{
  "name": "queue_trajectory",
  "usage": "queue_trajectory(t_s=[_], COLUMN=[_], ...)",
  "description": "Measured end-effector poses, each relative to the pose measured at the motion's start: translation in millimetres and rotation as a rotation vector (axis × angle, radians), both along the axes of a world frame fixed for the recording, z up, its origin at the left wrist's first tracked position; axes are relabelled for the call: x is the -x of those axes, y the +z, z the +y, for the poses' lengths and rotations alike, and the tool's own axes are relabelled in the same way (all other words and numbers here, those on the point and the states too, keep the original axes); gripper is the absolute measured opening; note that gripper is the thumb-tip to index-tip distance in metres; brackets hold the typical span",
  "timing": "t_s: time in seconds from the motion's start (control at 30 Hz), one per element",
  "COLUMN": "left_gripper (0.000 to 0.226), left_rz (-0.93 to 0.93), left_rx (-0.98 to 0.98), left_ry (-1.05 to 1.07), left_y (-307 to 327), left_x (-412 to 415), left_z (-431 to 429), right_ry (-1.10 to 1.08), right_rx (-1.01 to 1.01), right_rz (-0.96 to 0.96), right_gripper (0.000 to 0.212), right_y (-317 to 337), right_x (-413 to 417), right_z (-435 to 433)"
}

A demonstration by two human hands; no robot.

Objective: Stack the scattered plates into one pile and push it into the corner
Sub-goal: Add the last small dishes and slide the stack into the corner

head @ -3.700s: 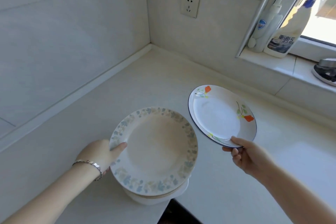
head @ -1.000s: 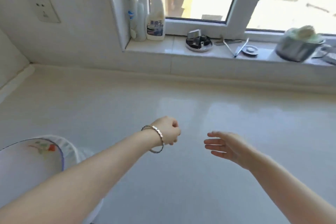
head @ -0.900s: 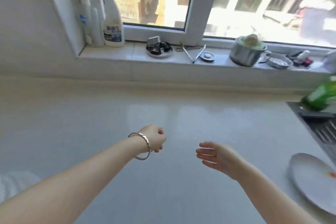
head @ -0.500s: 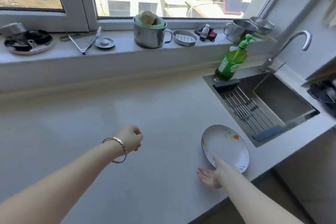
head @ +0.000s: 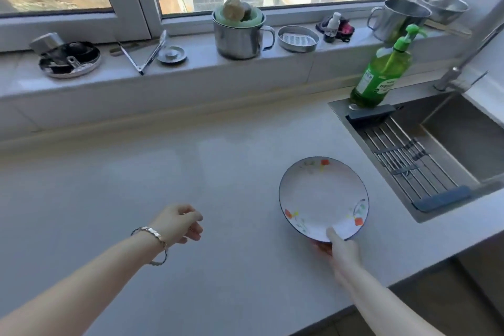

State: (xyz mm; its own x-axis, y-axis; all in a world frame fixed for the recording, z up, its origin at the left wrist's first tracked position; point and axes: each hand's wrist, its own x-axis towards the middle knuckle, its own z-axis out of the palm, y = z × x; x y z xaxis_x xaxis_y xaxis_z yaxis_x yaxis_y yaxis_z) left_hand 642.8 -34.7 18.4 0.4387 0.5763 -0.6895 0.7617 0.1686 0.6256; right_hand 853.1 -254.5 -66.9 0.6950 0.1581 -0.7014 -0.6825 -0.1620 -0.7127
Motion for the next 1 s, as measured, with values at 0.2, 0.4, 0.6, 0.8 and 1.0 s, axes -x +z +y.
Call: queue_trajectory(t_s=[0.2, 0.4, 0.6, 0.8, 1.0], left_gripper=[0.023, 0.055, 0.053, 0.04, 0.047], left_rz=[-0.184, -0.088, -0.004, 0.031, 0.226], left_rx=[0.024, -0.336, -0.466, -0.534, -0.601], left_ry=[0.353, 0.546, 0.892, 1.058, 0.98], left_y=[30.2, 59.3, 65.6, 80.9, 90.5], left_x=[47.0, 163.5, 308.3, 455.4, 581.5], left_z=[9.4, 14.2, 7.6, 1.5, -8.9], right_ry=[0.659, 1.28, 1.614, 1.732, 1.845], right_rx=[-0.124, -0.269, -0.28, -0.309, -0.32], right_rz=[-0.075, -0.155, -0.468, -0.667, -0.711], right_gripper=[0.006, 0.018, 0.01, 0.023, 0.032], right_y=[77.0, 133.3, 151.5, 159.6, 164.7], right_x=[53.2, 150.0, 279.1, 428.7, 549.3], right_z=[83.2, 152.1, 204.0, 246.2, 267.9])
